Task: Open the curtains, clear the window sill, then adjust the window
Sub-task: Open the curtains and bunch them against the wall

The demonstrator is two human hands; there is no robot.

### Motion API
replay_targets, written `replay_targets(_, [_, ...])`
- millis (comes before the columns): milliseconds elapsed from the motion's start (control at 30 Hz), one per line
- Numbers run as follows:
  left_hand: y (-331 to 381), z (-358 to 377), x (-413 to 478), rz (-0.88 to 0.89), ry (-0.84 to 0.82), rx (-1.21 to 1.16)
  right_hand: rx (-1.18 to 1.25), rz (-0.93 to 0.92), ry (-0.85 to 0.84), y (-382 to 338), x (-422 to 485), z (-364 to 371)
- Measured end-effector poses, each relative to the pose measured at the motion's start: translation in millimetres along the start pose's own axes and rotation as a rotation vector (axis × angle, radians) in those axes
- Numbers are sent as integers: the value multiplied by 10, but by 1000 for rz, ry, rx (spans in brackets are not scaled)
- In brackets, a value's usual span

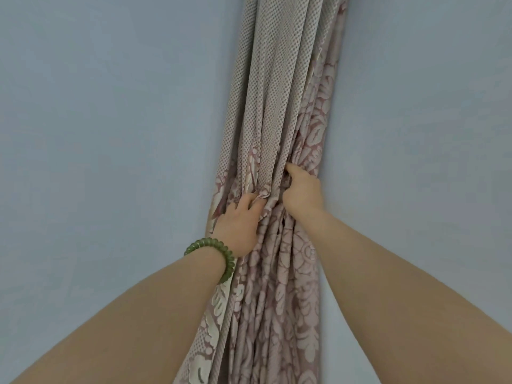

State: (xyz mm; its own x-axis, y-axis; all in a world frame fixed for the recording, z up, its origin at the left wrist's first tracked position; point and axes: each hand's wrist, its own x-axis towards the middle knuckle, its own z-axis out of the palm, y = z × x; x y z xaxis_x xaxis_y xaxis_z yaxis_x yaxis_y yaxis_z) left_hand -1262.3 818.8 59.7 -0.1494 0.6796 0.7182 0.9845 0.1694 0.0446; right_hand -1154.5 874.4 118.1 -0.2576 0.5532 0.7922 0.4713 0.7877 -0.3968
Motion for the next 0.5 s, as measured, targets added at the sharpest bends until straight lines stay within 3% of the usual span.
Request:
replay_targets(267, [381, -379, -397, -13, -106, -21, -162, 39, -43, -138, -499, -610])
replay_targets(500, [722, -934, -851, -73, -243, -12, -104, 254, -391, -88, -1385, -860])
